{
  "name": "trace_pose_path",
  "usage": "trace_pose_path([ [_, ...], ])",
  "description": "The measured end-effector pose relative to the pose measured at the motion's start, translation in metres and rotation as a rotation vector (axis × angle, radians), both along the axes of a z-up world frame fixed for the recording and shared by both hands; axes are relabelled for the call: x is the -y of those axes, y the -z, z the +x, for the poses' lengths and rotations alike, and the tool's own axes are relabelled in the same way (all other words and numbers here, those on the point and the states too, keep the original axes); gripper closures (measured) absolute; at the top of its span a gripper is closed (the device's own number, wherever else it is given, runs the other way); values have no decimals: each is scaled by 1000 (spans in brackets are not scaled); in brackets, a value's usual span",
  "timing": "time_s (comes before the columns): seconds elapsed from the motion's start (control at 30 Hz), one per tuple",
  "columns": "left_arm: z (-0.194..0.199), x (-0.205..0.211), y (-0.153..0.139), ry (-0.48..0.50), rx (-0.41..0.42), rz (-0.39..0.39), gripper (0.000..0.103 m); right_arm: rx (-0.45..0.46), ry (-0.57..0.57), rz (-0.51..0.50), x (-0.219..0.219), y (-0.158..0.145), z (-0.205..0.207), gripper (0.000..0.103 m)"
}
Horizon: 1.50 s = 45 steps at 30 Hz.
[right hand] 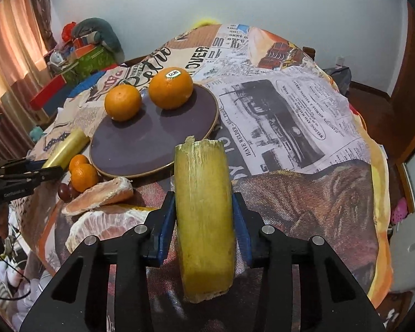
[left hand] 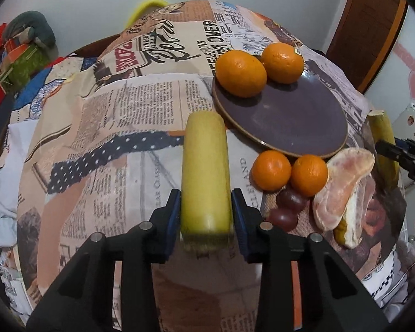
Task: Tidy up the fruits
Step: 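Lift both yellow cylinders upright and carry them over the plate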
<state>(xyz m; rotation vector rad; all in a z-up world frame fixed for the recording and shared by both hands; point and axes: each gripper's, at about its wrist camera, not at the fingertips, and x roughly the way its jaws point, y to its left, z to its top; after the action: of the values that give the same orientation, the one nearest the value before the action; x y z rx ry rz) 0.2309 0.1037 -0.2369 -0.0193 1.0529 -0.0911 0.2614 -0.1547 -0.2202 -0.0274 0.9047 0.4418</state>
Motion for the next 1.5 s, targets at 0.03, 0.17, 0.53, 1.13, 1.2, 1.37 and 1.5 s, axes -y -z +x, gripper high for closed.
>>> trace_pose_path([
  [0.03,4,0,0,2,-3,-6,68,2,0,1,0,-1,0,67],
  [0.17,24,-1,6,4,-24,-25,67,7,2,10,1,-2,3,67],
  [0.53,49,-1,8,-17,1,-28,66,21,11,37,2,-8,9,67],
  [1.13,10,13,-71,-18,210,-62,67,126,4,83,-5,-47,9,67],
  [1.2,10,18,-76,-5,224,-73,67,131,0,86,-7,-49,10,67],
  [1.37,12,36,-81,34,234,-90,67,142,-9,94,-14,-51,14,67],
  [1.5,20,50,-76,65,219,-114,67,139,-18,98,-20,-49,20,67],
])
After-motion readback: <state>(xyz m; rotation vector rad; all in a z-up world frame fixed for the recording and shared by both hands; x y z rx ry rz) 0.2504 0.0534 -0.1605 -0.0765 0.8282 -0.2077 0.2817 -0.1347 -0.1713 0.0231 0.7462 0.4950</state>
